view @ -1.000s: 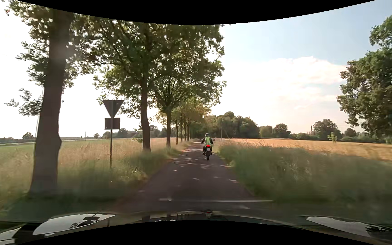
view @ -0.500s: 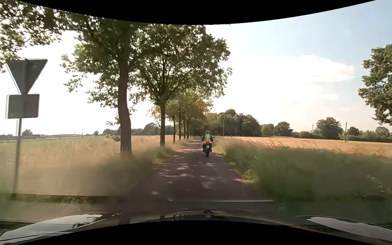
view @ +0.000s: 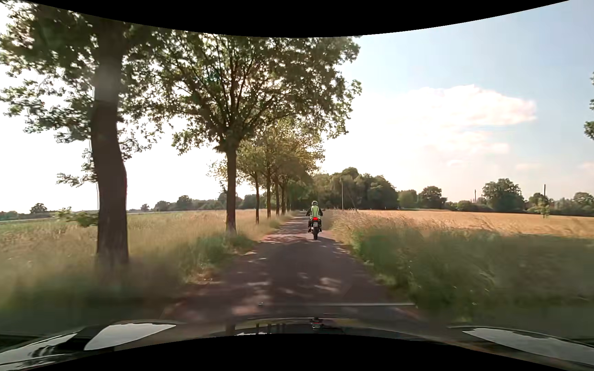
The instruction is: Follow the waypoints while adhering to traffic rules and regulations
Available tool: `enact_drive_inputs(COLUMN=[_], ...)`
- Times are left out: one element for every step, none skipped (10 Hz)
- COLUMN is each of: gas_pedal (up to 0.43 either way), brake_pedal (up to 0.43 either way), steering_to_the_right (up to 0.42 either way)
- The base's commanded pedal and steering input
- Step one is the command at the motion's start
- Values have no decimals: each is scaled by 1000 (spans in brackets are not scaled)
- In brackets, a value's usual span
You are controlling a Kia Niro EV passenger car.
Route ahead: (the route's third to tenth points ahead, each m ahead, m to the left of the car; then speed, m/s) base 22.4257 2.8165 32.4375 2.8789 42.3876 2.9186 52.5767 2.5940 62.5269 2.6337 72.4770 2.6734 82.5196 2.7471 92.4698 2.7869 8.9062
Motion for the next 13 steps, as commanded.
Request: enact_drive_inputs(gas_pedal=[248, 240, 240, 240, 240, 240, 240, 240, 220, 220, 220, 220, 220], brake_pedal=[0, 0, 0, 0, 0, 0, 0, 0, 0, 0, 0, 0, 0], steering_to_the_right=[-2, -2, -2, -2, -2, -1, -1, -1, 3, 4, 4, 4, 4])
